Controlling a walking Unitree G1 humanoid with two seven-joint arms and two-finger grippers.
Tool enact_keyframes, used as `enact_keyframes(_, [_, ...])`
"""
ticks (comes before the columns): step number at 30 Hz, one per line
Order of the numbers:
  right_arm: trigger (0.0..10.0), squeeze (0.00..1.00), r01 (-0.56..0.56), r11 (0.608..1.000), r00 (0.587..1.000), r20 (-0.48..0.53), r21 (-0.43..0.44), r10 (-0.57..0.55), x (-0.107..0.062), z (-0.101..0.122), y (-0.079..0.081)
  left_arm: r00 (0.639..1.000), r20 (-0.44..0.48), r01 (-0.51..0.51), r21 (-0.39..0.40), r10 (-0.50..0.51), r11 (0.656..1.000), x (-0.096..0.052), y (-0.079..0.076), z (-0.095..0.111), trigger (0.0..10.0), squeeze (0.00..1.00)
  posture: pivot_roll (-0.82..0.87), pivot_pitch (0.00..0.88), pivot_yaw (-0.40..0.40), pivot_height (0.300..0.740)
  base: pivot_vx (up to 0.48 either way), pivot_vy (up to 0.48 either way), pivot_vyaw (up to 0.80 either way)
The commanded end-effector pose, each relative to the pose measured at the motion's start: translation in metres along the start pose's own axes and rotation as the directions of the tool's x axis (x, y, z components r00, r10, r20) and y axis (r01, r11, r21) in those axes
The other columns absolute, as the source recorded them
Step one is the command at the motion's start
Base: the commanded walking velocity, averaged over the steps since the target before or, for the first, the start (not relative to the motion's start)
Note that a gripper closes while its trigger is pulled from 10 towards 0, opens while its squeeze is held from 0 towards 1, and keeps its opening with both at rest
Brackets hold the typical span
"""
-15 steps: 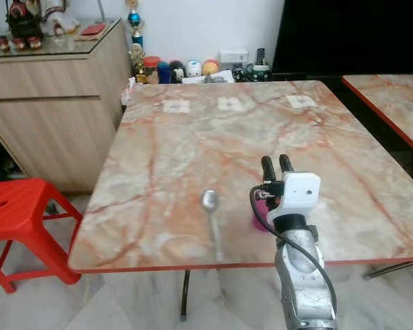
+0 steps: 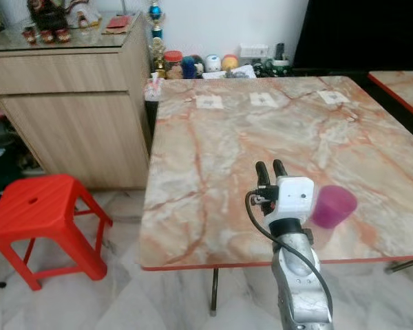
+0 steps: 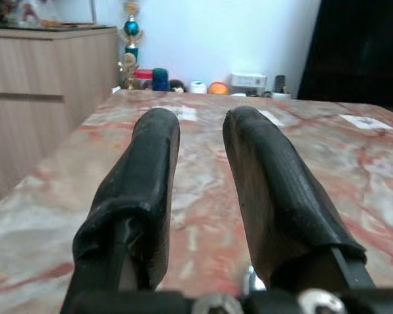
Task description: Setting the table
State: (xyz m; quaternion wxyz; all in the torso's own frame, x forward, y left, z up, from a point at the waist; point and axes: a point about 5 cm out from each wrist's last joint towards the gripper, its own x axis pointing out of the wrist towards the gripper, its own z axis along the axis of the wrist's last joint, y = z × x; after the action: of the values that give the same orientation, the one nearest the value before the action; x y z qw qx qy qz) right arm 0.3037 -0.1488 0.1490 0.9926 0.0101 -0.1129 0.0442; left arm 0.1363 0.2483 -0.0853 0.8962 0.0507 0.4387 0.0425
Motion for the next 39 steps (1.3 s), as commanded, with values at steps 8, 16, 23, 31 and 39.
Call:
enact_keyframes(8, [10.0, 0.0, 0.064, 0.998, 0.991, -0.119, 0.006, -0.063, -0.009, -0.023, -0.018, 0.999, -0.046, 0.009, 0.005, -0.008, 1.0, -0.001, -0.008, -0.009, 10.0, 0.0, 0.01, 0.06, -0.025, 0.74, 0.0, -0.12, 0.0])
enact_keyframes(16, [10.0, 0.0, 0.062, 0.997, 0.976, -0.212, 0.037, -0.053, -0.012, -0.042, -0.022, 0.999, -0.051, 0.006, 0.006, -0.006, 1.0, -0.001, -0.006, -0.009, 10.0, 0.0, 0.01, 0.059, -0.024, 0.74, 0.0, 0.0, 0.0])
enact_keyframes(23, [10.0, 1.0, 0.046, 0.996, 0.948, -0.318, 0.073, -0.02, -0.016, -0.064, -0.02, 0.998, -0.057, 0.008, 0.012, -0.007, 1.0, 0.0, -0.008, -0.009, 10.0, 0.0, 0.01, 0.065, -0.02, 0.74, 0.0, 0.0, 0.0])
enact_keyframes(31, [10.0, 0.0, 0.123, 0.989, 0.919, -0.385, 0.082, -0.083, -0.014, -0.075, -0.025, 0.998, -0.059, 0.01, 0.014, -0.009, 1.0, 0.0, -0.009, -0.009, 10.0, 0.0, 0.01, 0.072, -0.018, 0.74, 0.0, 0.0, 0.0])
enact_keyframes(39, [10.0, 0.0, 0.177, 0.974, 0.91, -0.4, 0.141, -0.107, -0.003, -0.069, -0.027, 0.998, -0.065, 0.008, 0.015, -0.007, 1.0, -0.002, -0.004, -0.013, 10.0, 0.0, 0.01, 0.077, -0.012, 0.74, 0.0, 0.0, 0.0])
